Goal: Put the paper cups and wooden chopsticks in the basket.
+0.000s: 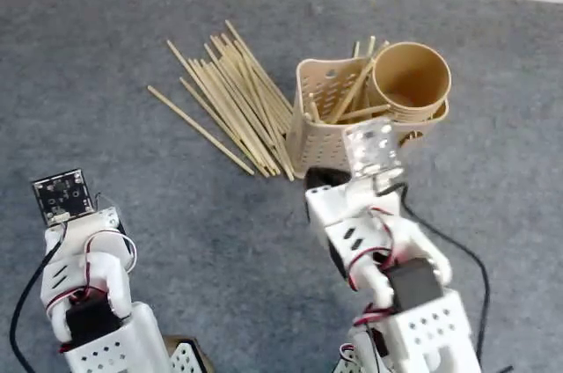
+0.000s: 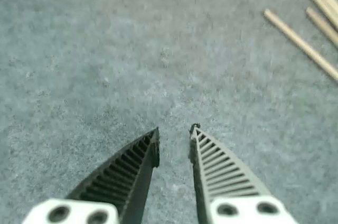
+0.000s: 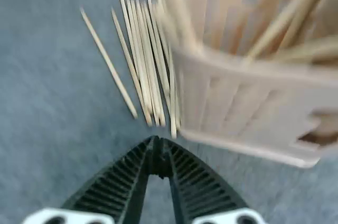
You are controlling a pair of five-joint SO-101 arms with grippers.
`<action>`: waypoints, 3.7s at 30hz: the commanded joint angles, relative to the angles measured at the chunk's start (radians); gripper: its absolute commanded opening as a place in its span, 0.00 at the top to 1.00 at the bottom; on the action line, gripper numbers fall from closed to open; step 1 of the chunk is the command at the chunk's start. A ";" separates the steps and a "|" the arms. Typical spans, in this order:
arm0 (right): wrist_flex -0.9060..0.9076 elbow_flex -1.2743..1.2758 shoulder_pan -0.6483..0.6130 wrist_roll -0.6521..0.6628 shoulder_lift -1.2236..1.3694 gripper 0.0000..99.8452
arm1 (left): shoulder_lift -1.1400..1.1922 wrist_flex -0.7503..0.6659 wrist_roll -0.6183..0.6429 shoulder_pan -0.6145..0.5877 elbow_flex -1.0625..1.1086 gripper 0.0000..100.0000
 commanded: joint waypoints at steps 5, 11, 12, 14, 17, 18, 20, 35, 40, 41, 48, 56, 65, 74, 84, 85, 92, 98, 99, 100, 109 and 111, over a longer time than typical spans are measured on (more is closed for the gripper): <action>-0.277 0.297 -0.007 0.020 -0.016 1.00 | -0.005 0.091 -0.026 0.173 -0.166 0.86; -0.452 0.446 -0.005 0.018 -0.016 1.00 | 0.211 0.110 -0.091 0.194 -0.355 0.83; -0.469 0.466 -0.005 0.018 -0.016 1.00 | 0.285 0.110 -0.094 0.196 -0.394 0.83; -0.507 0.496 -0.005 0.018 -0.016 1.00 | 0.447 0.109 -0.095 0.213 -0.483 0.83; -0.556 0.516 -0.005 0.018 -0.016 1.00 | 0.694 0.115 -0.060 0.251 -0.630 0.79; -0.562 0.516 -0.005 0.018 -0.016 1.00 | 0.776 0.115 -0.018 0.257 -0.679 0.78; -0.564 0.518 -0.005 0.018 -0.016 1.00 | 0.931 0.115 0.051 0.271 -0.782 0.74; -0.567 0.552 -0.005 0.020 -0.015 1.00 | 1.759 0.115 0.321 0.432 -1.402 0.70; -0.567 0.553 -0.005 0.020 -0.015 1.00 | 1.968 0.115 0.410 0.466 -1.581 0.70; -0.567 0.553 -0.005 0.020 -0.015 1.00 | 2.005 0.115 0.420 0.473 -1.613 0.70; -0.567 0.553 -0.005 0.020 -0.015 1.00 | 2.253 0.115 0.473 0.529 -1.816 0.70; -0.567 0.553 -0.005 0.020 -0.015 1.00 | 2.523 0.117 0.514 0.542 -2.035 0.73; -0.567 0.553 -0.005 0.020 -0.015 1.00 | 2.735 0.167 0.479 0.530 -2.247 0.94; -0.567 0.553 -0.004 0.020 -0.015 1.00 | 2.730 0.330 0.405 0.530 -2.298 0.99; -0.567 0.553 -0.004 0.020 -0.015 1.00 | 2.612 0.486 0.402 0.533 -2.414 0.99; -0.567 0.553 -0.004 0.020 -0.015 1.00 | 2.595 0.499 0.402 0.533 -2.428 0.99; -0.567 0.553 -0.004 0.020 -0.015 1.00 | 2.486 0.559 0.287 0.547 -2.536 0.99; -0.567 0.553 -0.004 0.020 -0.015 1.00 | 2.419 0.580 0.216 0.561 -2.592 1.00; -0.567 0.553 -0.004 0.020 -0.015 1.00 | 2.408 0.583 0.207 0.562 -2.592 1.00; -0.567 0.553 -0.004 0.020 -0.015 1.00 | 2.396 0.589 0.196 0.565 -2.592 1.00; -0.567 0.553 -0.004 0.020 -0.015 1.00 | 2.244 0.580 0.183 0.602 -2.592 1.00; -0.567 0.553 -0.004 0.020 -0.015 1.00 | 2.210 0.580 0.186 0.619 -2.592 1.00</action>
